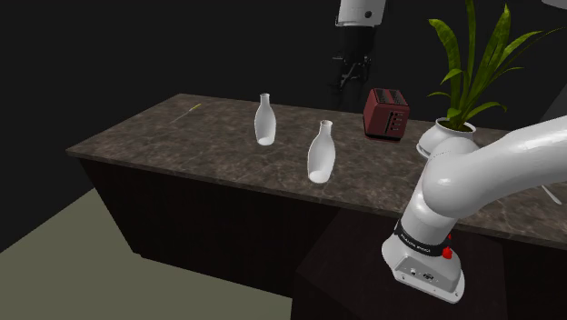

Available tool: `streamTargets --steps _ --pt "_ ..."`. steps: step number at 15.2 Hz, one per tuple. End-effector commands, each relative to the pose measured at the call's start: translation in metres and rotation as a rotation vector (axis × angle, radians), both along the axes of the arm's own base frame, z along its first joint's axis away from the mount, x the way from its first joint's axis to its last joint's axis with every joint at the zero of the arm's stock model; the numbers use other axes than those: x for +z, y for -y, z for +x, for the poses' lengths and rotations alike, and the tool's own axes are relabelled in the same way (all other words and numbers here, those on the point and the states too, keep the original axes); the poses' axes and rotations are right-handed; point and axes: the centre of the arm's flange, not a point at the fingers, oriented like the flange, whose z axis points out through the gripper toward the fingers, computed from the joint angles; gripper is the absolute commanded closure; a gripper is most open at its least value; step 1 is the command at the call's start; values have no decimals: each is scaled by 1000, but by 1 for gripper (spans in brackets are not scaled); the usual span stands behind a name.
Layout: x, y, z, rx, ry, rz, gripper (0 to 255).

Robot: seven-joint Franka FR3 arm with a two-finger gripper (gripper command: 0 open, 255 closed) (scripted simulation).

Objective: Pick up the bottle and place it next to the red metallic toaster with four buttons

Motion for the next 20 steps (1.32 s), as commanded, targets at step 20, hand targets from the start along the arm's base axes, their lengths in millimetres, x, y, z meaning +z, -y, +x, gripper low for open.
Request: streamTargets --steps 20 --pt "-144 156 81 161 142 -100 0"
